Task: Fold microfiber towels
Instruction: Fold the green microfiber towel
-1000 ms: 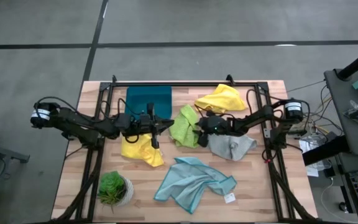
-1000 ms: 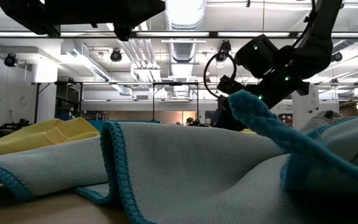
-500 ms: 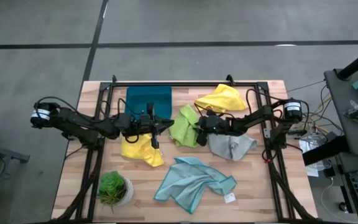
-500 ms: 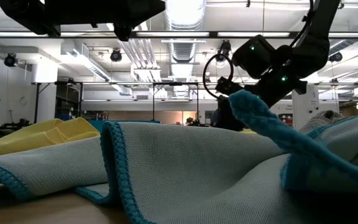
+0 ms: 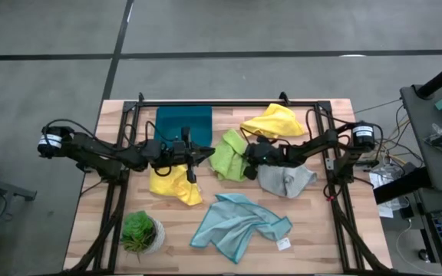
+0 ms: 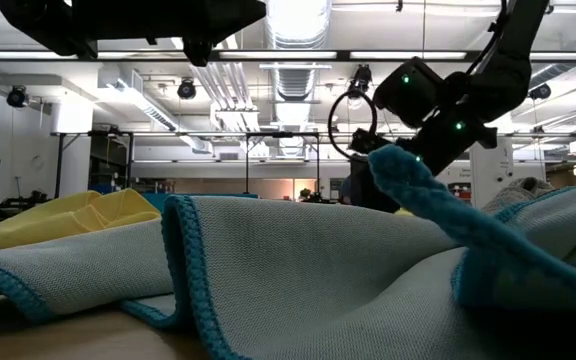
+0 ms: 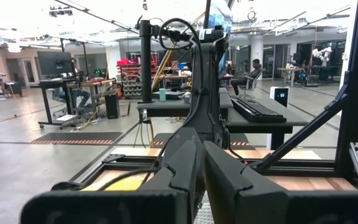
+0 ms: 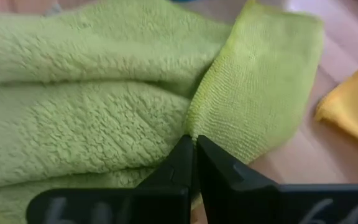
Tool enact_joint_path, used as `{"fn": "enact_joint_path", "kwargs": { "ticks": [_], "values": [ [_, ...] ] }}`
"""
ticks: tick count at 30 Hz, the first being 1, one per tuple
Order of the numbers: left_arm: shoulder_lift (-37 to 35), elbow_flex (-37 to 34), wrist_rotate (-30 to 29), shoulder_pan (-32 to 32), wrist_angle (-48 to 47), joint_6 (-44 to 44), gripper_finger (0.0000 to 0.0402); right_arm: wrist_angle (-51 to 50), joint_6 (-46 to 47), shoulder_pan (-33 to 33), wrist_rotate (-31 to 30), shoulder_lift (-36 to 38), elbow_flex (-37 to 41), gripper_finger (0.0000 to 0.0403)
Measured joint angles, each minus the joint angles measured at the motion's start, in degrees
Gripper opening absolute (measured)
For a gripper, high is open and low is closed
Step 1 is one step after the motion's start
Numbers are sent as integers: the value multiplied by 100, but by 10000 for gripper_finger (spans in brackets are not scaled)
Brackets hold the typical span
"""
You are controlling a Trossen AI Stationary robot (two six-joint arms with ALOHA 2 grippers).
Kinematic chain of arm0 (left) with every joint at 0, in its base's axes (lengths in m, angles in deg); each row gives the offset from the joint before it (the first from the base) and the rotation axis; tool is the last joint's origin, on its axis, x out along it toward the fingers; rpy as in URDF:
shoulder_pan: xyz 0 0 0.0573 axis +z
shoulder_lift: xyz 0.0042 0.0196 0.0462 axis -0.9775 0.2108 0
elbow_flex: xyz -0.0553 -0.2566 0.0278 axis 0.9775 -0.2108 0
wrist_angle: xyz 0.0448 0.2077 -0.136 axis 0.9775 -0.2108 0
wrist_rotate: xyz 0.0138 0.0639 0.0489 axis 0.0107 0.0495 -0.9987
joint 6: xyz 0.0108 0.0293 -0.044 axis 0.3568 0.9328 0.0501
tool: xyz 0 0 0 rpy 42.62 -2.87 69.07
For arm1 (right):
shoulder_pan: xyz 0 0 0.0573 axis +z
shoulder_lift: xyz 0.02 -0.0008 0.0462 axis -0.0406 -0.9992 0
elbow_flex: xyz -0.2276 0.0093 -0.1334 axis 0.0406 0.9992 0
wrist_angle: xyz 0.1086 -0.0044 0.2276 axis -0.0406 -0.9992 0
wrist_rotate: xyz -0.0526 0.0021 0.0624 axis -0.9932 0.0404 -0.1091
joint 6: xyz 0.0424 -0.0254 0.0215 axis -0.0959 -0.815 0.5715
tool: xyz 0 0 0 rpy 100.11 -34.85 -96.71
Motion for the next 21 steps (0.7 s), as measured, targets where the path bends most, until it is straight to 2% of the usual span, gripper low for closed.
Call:
{"fn": "enact_joint_path", "kwargs": {
  "ticks": [5, 11, 16, 21],
  "values": [
    [2, -2, 0, 0, -4, 0, 15, -157, -235, 0, 61, 571, 0, 9],
    [2, -2, -17, 0, -230, 141, 26, -373, -448, 0, 590, 1375, 2, 9],
    [251, -2, -228, 0, -328, 145, 71, -387, -361, 0, 929, 1926, 2, 8],
    [985, 188, -569, -2, -119, 125, 130, -356, -184, 0, 940, 2246, 2, 8]
  ]
}}
